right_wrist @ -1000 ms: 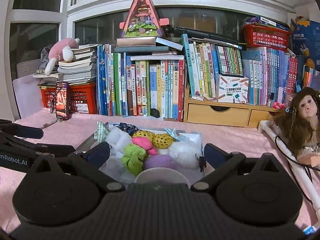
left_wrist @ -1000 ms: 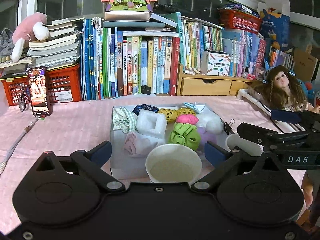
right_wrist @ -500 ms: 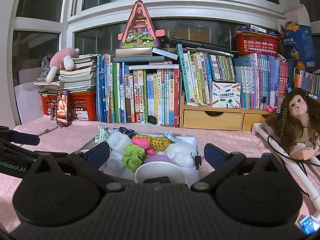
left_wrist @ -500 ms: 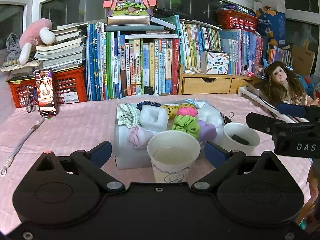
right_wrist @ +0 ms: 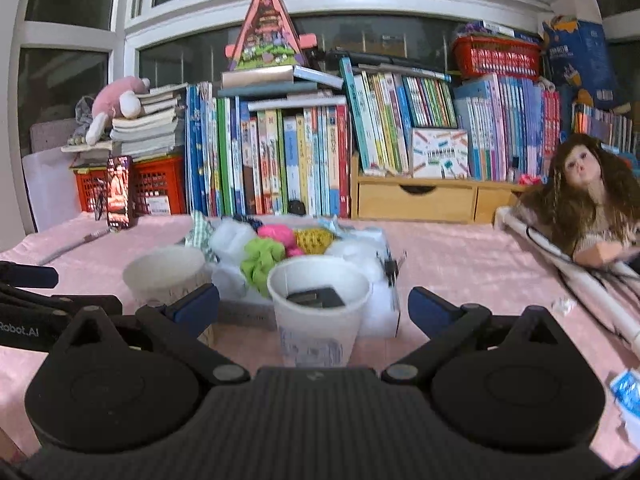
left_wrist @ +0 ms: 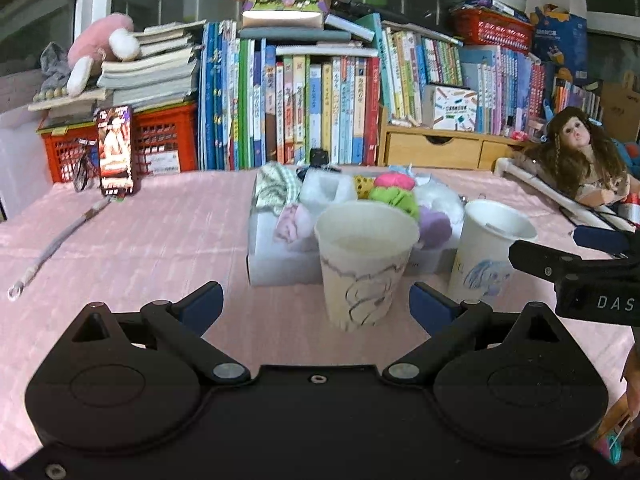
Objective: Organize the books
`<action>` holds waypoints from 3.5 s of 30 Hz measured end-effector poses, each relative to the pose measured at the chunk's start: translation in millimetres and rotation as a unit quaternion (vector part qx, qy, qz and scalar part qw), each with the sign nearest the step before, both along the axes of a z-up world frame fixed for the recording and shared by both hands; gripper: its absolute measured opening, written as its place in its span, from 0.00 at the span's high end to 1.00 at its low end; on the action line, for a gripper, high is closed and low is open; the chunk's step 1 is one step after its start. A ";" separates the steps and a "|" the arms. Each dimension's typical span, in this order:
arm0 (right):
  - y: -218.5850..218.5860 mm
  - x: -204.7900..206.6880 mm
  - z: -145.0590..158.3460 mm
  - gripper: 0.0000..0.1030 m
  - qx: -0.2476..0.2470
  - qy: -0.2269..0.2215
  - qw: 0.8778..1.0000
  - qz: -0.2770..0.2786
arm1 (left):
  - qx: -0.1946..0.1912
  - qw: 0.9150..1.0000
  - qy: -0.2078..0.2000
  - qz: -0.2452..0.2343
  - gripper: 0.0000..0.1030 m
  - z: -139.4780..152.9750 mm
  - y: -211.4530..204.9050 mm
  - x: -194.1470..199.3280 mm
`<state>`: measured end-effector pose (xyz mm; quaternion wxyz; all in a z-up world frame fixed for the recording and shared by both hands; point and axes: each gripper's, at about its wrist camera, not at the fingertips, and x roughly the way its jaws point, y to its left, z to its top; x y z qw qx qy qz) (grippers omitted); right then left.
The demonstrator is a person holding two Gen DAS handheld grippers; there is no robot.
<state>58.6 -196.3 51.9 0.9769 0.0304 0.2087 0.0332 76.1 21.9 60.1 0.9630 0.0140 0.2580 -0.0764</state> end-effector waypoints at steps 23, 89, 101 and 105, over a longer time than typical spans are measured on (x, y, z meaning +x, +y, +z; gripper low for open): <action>6.5 13.8 -58.4 0.00 -0.014 0.100 0.995 -0.025 | 0.015 0.997 0.063 0.033 0.03 -65.3 -6.0 20.4; 5.5 23.9 -65.6 0.00 -0.013 0.135 0.990 -0.028 | 0.021 0.998 0.051 0.032 0.00 -70.4 -8.4 26.8; 5.5 23.6 -65.6 0.00 -0.013 0.134 0.990 -0.028 | 0.021 0.998 0.051 0.032 0.00 -70.3 -8.2 26.8; 5.2 23.5 -65.6 0.00 -0.013 0.134 0.990 -0.028 | 0.021 0.998 0.051 0.031 0.00 -70.3 -8.1 26.7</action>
